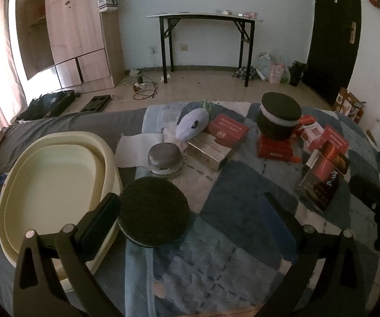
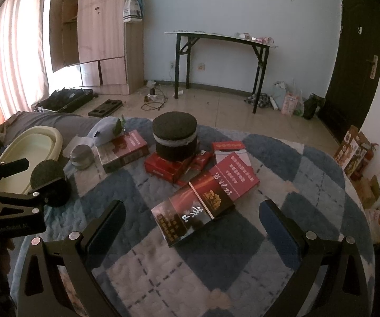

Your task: Organize rigid objects

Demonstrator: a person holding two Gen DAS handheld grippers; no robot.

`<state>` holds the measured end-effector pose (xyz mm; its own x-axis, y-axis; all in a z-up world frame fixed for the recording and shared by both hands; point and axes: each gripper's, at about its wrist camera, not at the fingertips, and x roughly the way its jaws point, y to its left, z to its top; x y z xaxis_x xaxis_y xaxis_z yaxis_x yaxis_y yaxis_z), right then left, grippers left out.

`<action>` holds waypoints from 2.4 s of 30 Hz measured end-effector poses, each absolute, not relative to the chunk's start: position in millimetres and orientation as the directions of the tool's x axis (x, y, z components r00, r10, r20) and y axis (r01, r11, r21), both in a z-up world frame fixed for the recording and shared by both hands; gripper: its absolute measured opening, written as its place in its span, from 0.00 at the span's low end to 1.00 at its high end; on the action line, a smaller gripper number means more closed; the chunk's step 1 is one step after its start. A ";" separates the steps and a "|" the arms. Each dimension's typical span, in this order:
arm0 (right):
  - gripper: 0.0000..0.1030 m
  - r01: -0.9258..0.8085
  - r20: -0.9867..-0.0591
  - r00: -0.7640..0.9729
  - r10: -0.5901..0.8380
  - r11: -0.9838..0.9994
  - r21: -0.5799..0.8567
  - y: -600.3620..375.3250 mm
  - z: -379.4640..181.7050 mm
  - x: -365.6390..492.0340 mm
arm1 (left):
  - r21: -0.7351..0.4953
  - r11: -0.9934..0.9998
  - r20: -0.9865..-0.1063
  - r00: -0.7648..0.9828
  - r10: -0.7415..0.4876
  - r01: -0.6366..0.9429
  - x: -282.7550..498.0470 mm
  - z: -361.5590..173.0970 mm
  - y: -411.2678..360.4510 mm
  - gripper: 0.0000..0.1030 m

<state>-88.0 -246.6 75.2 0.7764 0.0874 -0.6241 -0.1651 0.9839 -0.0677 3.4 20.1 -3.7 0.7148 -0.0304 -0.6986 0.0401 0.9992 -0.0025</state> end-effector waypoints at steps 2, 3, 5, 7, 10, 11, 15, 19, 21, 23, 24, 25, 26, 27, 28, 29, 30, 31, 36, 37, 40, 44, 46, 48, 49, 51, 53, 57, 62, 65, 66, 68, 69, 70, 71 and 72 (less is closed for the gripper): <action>1.00 -0.167 -0.625 0.776 0.089 0.984 -0.068 -246.3 74.8 -87.9 | 0.000 0.999 -0.700 0.714 -0.029 0.041 3.3 -3.7 20.2 1.00; 1.00 -0.167 -0.625 0.776 0.088 0.984 -0.068 -246.8 74.1 -87.9 | 0.000 0.999 -0.699 0.714 -0.030 0.042 3.3 -3.7 20.3 1.00; 1.00 -0.167 -0.626 0.775 0.089 0.984 -0.067 -246.9 74.1 -88.0 | 0.001 0.999 -0.699 0.715 -0.030 0.043 3.3 -3.7 20.2 1.00; 1.00 -0.166 -0.626 0.775 0.088 0.984 -0.067 -247.1 73.1 -87.3 | 0.000 0.999 -0.698 0.715 -0.031 0.043 3.1 -3.5 20.9 1.00; 1.00 -0.167 -0.630 0.772 0.083 0.983 -0.074 -246.4 72.0 -86.9 | 0.000 0.999 -0.699 0.715 -0.029 0.041 2.9 -3.5 20.8 1.00; 1.00 -0.169 -0.631 0.771 0.083 0.983 -0.077 -245.9 71.4 -86.6 | 0.001 0.999 -0.700 0.714 -0.028 0.041 2.8 -3.7 20.7 1.00; 1.00 -0.173 -0.636 0.767 0.083 0.982 -0.080 -244.9 69.7 -85.3 | 0.005 0.999 -0.703 0.711 -0.027 0.043 2.7 -3.3 20.9 1.00; 1.00 -0.174 -0.636 0.767 0.084 0.981 -0.081 -244.5 69.7 -85.5 | 0.004 0.999 -0.701 0.713 -0.029 0.045 2.6 -2.9 21.1 1.00; 1.00 -0.175 -0.635 0.768 0.084 0.981 -0.081 -244.7 69.8 -85.8 | 0.004 0.999 -0.701 0.712 -0.031 0.047 2.6 -2.7 20.7 1.00; 1.00 -0.172 -0.635 0.768 0.084 0.982 -0.079 -245.2 69.5 -85.8 | 0.007 0.999 -0.702 0.712 -0.028 0.046 2.4 -3.1 20.8 1.00; 1.00 -0.171 -0.635 0.768 0.082 0.982 -0.079 -245.2 69.2 -85.8 | 0.007 0.999 -0.702 0.711 -0.027 0.046 2.3 -3.4 21.0 1.00; 1.00 -0.171 -0.636 0.767 0.082 0.982 -0.080 -245.2 69.3 -85.9 | 0.006 0.999 -0.702 0.712 -0.029 0.047 2.4 -2.7 20.6 1.00; 1.00 -0.171 -0.637 0.767 0.080 0.982 -0.082 -245.0 69.1 -85.8 | 0.006 0.999 -0.702 0.712 -0.029 0.047 2.5 -2.6 20.6 1.00; 1.00 -0.171 -0.637 0.766 0.080 0.982 -0.083 -244.7 69.2 -85.7 | 0.007 0.999 -0.702 0.711 -0.028 0.047 2.1 -2.2 20.4 1.00; 1.00 -0.172 -0.638 0.766 0.080 0.982 -0.083 -244.6 69.4 -85.7 | 0.007 0.999 -0.701 0.712 -0.029 0.048 2.0 -2.1 20.4 1.00; 1.00 -0.173 -0.638 0.766 0.081 0.981 -0.083 -244.5 69.3 -85.7 | 0.007 0.999 -0.701 0.713 -0.030 0.049 1.7 -1.9 20.5 1.00; 1.00 -0.172 -0.638 0.766 0.080 0.982 -0.083 -244.6 69.3 -85.6 | 0.006 0.999 -0.701 0.713 -0.030 0.048 2.1 -2.1 20.4 1.00; 1.00 -0.173 -0.638 0.766 0.081 0.981 -0.084 -244.5 69.6 -86.0 | 0.006 0.999 -0.701 0.713 -0.030 0.049 2.3 -2.2 20.5 1.00; 1.00 -0.176 -0.642 0.762 0.078 0.980 -0.089 -244.3 69.1 -85.9 | 0.014 0.999 -0.702 0.712 -0.027 0.052 1.6 -1.7 20.8 1.00; 1.00 -0.176 -0.642 0.763 0.079 0.980 -0.089 -244.0 69.2 -85.7 | 0.018 0.998 -0.701 0.712 -0.026 0.054 1.2 -1.5 21.6 1.00; 1.00 -0.177 -0.641 0.763 0.079 0.980 -0.089 -243.9 69.2 -85.7 | 0.021 0.999 -0.701 0.713 -0.013 0.038 1.0 -0.6 28.0 1.00; 1.00 -0.177 -0.642 0.762 0.079 0.980 -0.089 -244.0 68.9 -85.6 | 0.009 1.000 -0.699 0.715 -0.012 0.027 0.2 1.1 34.8 1.00; 1.00 -0.177 -0.644 0.761 0.078 0.980 -0.091 -243.8 68.8 -85.9 | 0.027 0.999 -0.699 0.715 -0.001 0.028 -0.3 1.1 33.8 1.00; 1.00 -0.176 -0.643 0.762 0.077 0.980 -0.091 -243.7 68.6 -86.0 | 0.031 0.999 -0.698 0.716 0.003 0.027 -0.2 1.1 33.3 1.00; 1.00 -0.176 -0.644 0.762 0.077 0.980 -0.091 -243.5 68.3 -86.2 | 0.024 0.999 -0.699 0.715 -0.002 0.026 0.0 1.1 33.3 1.00; 1.00 -0.176 -0.644 0.761 0.077 0.980 -0.092 -243.5 68.4 -86.1 | 0.012 1.000 -0.701 0.714 -0.011 0.027 -0.4 1.4 33.8 1.00; 1.00 -0.181 -0.644 0.761 0.079 0.979 -0.093 -242.8 67.8 -86.5 | 0.018 0.999 -0.699 0.715 -0.010 0.031 -1.3 1.8 33.1 1.00; 1.00 -0.183 -0.646 0.759 0.079 0.979 -0.095 -242.0 67.0 -86.5 | 0.019 0.999 -0.699 0.715 -0.010 0.032 -1.2 2.3 32.3 1.00; 1.00 -0.184 -0.647 0.758 0.078 0.978 -0.098 -240.9 67.4 -86.8 | 0.034 0.999 -0.703 0.711 -0.003 0.038 0.0 2.6 30.4 1.00; 1.00 -0.184 -0.646 0.759 0.077 0.978 -0.100 -241.0 67.3 -87.2 | 0.031 0.999 -0.699 0.715 -0.008 0.042 -1.0 4.5 30.4 1.00; 1.00 -0.186 -0.647 0.759 0.079 0.977 -0.100 -239.8 67.3 -86.4 | 0.031 0.999 -0.699 0.715 -0.008 0.042 -0.9 4.7 30.9 1.00; 1.00 -0.188 -0.648 0.758 0.080 0.977 -0.099 -239.9 66.9 -86.9 | 0.033 0.999 -0.701 0.713 -0.004 0.038 -0.6 4.9 30.9 1.00; 1.00 -0.187 -0.648 0.758 0.078 0.977 -0.101 -239.4 67.4 -86.5 | 0.031 0.999 -0.701 0.713 -0.006 0.039 -0.4 4.8 30.7 1.00; 1.00 -0.186 -0.649 0.757 0.078 0.977 -0.100 -239.4 67.4 -86.6 | 0.031 0.999 -0.703 0.711 -0.007 0.041 -0.3 4.8 30.6 1.00; 1.00 -0.187 -0.649 0.757 0.078 0.977 -0.100 -239.4 67.3 -86.8 | 0.031 0.999 -0.704 0.710 -0.008 0.043 -0.2 4.7 30.3 1.00; 1.00 -0.188 -0.649 0.756 0.080 0.977 -0.099 -239.4 67.4 -86.6 | 0.034 0.998 -0.706 0.709 -0.007 0.044 -0.3 5.0 29.8 1.00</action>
<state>-86.6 -239.4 67.4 0.7563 0.0796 -0.6494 -0.1882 0.9771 -0.0994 -0.3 29.8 5.0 0.7086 -0.0068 -0.7055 0.0438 0.9984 0.0344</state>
